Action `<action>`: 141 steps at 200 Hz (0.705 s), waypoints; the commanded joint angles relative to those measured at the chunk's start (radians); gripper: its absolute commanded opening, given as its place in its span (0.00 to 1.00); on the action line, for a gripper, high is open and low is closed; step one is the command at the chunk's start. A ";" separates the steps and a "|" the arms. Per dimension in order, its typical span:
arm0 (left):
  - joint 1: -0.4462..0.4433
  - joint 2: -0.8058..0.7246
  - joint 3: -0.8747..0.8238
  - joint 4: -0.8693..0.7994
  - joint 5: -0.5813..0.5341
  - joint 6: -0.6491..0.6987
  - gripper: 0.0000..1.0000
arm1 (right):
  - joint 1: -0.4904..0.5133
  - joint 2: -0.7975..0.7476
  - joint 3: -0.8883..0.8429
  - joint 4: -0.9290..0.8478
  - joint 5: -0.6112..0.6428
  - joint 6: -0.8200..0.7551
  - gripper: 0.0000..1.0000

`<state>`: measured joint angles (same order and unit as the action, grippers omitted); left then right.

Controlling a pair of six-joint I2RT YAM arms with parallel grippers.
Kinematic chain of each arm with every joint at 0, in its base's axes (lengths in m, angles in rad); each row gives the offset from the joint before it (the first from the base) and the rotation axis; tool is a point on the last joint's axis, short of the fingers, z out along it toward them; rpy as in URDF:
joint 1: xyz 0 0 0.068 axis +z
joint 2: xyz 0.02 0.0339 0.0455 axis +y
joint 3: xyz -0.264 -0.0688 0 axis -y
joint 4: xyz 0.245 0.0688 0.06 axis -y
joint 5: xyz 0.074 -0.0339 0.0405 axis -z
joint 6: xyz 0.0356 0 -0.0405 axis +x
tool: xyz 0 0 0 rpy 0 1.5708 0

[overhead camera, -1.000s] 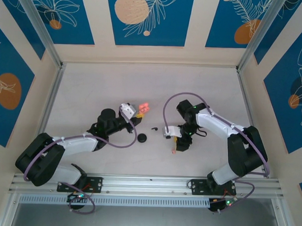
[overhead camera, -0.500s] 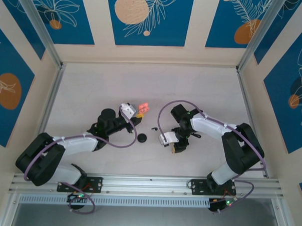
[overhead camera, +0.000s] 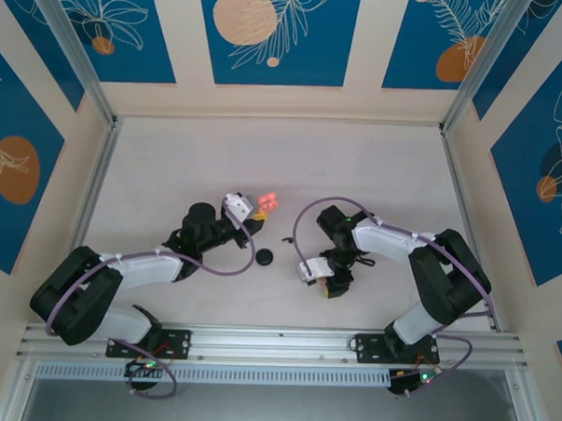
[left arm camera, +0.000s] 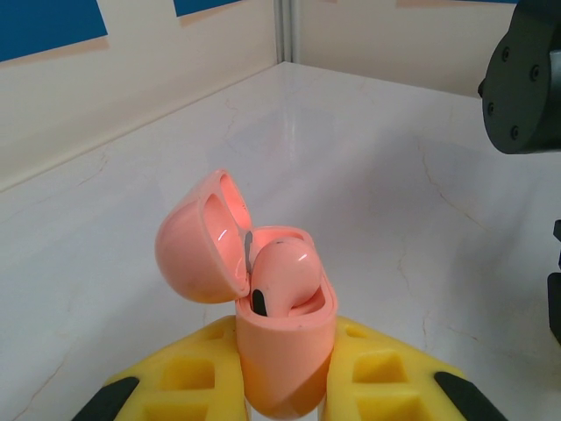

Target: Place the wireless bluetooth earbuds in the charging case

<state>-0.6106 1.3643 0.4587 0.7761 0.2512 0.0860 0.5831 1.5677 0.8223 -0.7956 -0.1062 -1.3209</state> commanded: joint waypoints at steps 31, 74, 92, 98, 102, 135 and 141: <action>0.012 -0.004 -0.011 0.015 -0.017 0.015 0.15 | -0.053 -0.014 -0.004 -0.054 0.007 0.048 0.48; 0.012 0.004 -0.011 0.027 -0.013 0.009 0.15 | -0.068 -0.073 -0.040 -0.111 -0.003 0.072 0.46; 0.012 0.006 -0.011 0.028 -0.014 0.008 0.15 | -0.063 -0.086 -0.043 -0.129 -0.012 0.101 0.42; 0.013 0.008 -0.011 0.031 -0.013 0.007 0.15 | -0.062 -0.086 -0.039 -0.135 -0.016 0.108 0.40; 0.012 0.009 -0.011 0.032 -0.012 0.006 0.15 | -0.063 -0.086 -0.037 -0.140 -0.018 0.116 0.38; 0.012 0.015 -0.009 0.038 -0.005 0.001 0.15 | -0.071 -0.094 -0.027 -0.098 0.019 0.157 0.40; 0.012 0.013 -0.009 0.037 -0.004 0.001 0.15 | -0.074 -0.089 -0.016 -0.103 0.018 0.156 0.41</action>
<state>-0.6086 1.3701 0.4587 0.7773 0.2417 0.0875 0.5167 1.5013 0.7891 -0.8890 -0.0807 -1.1999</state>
